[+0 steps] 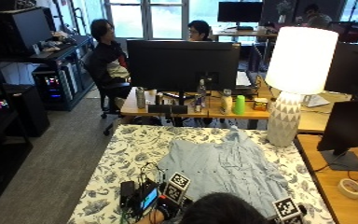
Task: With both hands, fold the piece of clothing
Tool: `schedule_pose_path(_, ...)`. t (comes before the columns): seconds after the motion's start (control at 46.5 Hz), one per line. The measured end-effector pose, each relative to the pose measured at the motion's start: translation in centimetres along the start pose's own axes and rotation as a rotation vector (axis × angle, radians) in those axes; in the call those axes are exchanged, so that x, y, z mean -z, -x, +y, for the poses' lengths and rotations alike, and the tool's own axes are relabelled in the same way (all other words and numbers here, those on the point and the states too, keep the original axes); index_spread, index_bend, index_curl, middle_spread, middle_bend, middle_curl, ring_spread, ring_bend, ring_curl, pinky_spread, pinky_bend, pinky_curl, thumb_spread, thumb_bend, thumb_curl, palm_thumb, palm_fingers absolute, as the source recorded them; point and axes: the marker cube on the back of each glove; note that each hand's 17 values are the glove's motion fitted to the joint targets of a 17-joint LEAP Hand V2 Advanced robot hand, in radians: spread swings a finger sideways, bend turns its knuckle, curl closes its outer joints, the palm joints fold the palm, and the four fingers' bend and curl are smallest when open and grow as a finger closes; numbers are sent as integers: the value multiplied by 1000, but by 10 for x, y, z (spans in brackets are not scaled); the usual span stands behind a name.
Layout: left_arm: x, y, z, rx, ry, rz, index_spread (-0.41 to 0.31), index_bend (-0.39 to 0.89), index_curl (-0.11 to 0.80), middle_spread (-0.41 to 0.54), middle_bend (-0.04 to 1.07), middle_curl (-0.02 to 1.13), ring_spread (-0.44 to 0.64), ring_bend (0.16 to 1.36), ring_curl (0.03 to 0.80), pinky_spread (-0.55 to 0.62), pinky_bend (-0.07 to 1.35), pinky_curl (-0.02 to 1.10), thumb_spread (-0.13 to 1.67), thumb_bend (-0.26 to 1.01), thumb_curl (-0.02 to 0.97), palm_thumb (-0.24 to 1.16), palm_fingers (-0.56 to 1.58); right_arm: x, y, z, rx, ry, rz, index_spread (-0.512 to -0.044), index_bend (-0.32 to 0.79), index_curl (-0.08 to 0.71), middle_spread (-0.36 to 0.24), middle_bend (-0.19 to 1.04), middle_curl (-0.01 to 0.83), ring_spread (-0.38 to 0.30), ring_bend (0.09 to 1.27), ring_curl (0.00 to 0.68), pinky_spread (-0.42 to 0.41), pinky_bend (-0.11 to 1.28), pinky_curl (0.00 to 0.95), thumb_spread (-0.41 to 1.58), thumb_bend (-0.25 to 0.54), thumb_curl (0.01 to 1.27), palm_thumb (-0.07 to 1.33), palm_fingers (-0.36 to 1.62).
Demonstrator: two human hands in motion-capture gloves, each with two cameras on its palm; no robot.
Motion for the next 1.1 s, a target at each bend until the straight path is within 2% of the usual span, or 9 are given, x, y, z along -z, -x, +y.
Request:
schedule_pose_path(0.021,1,0,1,-2,-1,2,-209,167,351,-242,413,433,-280,519,364,-233,284,358,1250,39,269,469,1094,-1,1,7,5,63,-20,-310,188,202,-159,318,392,-205,714,386,-233,727,363,969,62,333,782,1118)
schedule_pose_path(0.064,3,0,2,-3,-5,1,-223,184,364,-253,415,447,-292,511,373,-243,269,363,1270,43,267,485,1115,-1,1,10,17,102,-57,-307,169,223,-172,318,401,-219,697,395,-251,712,372,961,54,334,799,1137)
schedule_pose_path(0.215,6,0,0,-2,-13,-33,-245,178,392,-286,408,474,-322,495,390,-272,236,374,1318,40,253,508,1157,8,-7,2,33,123,-96,-294,200,287,-195,375,434,-246,676,410,-287,612,367,948,60,344,901,1315)
schedule_pose_path(0.387,17,6,-2,-2,-41,-81,-256,158,399,-306,429,500,-341,536,415,-284,211,383,1353,29,240,522,1183,49,-23,0,48,136,-97,-287,178,329,-208,370,441,-253,680,419,-304,612,381,962,31,337,942,1347)
schedule_pose_path(0.688,45,12,17,-19,-71,-47,-278,171,423,-320,428,531,-350,547,438,-300,201,404,1373,3,223,531,1186,93,-46,-2,32,102,-36,-289,162,355,-222,396,452,-252,714,433,-320,608,401,974,-22,316,933,1368)
schedule_pose_path(0.903,50,7,45,-70,-56,-23,-283,173,437,-324,423,546,-352,540,443,-306,197,413,1371,-8,213,531,1183,112,-58,17,10,166,-50,-283,213,395,-228,436,464,-251,703,436,-318,584,408,999,-17,305,938,1407)
schedule_pose_path(1.096,61,11,61,-60,-91,-14,-286,179,448,-326,424,557,-349,511,441,-301,196,417,1367,-7,205,539,1175,125,-58,31,55,241,-37,-284,204,421,-231,457,470,-244,708,441,-314,582,415,1014,-16,298,947,1402)
